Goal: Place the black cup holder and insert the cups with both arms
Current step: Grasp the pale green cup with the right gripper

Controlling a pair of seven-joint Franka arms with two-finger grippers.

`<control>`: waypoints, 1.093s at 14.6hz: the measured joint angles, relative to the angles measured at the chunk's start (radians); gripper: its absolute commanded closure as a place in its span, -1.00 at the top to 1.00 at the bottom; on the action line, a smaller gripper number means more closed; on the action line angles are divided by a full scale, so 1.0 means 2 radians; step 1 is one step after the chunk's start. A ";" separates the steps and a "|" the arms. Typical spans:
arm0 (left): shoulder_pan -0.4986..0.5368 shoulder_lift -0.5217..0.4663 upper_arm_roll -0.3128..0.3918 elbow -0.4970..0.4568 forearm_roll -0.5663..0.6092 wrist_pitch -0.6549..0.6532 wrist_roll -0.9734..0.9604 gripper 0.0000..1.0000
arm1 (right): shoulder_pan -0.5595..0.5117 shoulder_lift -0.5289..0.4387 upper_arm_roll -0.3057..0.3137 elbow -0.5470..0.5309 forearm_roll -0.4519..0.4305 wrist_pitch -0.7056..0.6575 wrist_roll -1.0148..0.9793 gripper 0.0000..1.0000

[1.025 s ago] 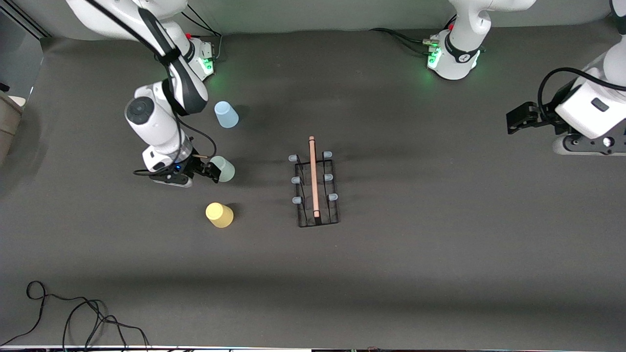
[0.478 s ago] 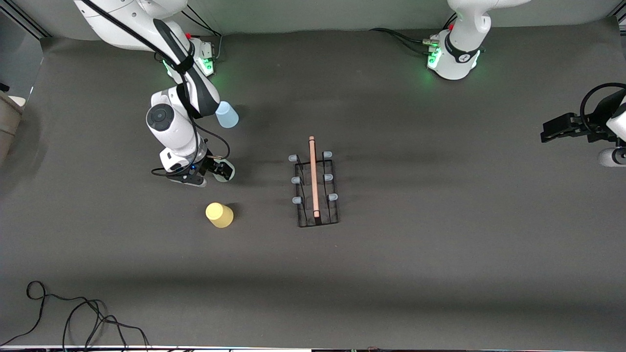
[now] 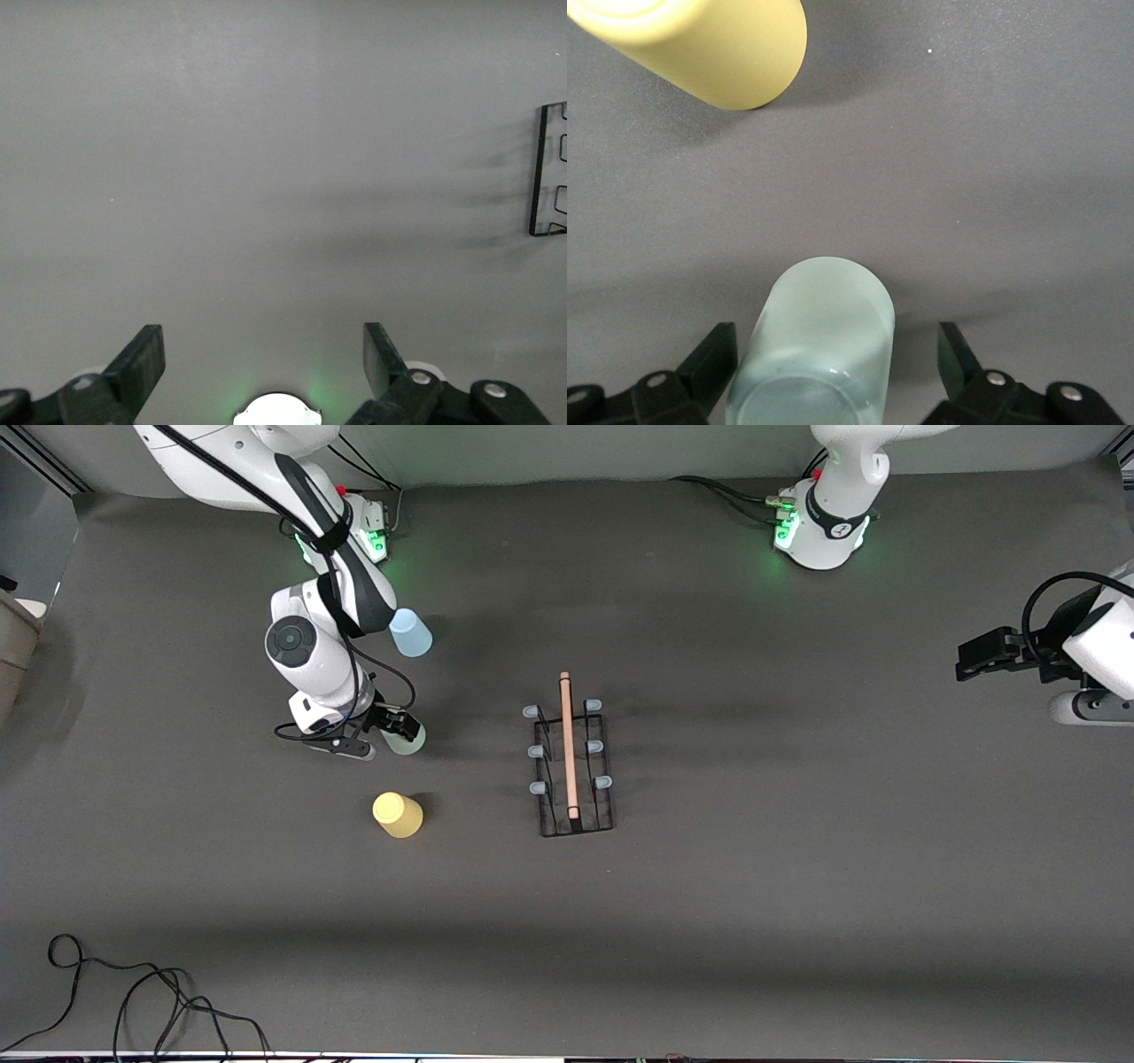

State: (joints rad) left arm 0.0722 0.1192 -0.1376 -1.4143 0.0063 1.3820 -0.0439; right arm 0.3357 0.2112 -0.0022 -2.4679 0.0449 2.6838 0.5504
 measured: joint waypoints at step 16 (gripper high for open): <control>-0.033 0.025 0.021 -0.003 -0.001 0.029 0.012 1.00 | 0.014 0.011 0.005 0.008 0.030 -0.006 0.000 -0.67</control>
State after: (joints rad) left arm 0.0071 0.1694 -0.0952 -1.4202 0.0047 1.4392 -0.0204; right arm 0.3634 0.2331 0.0072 -2.4522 0.1057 2.6711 0.5508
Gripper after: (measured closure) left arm 0.000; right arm 0.066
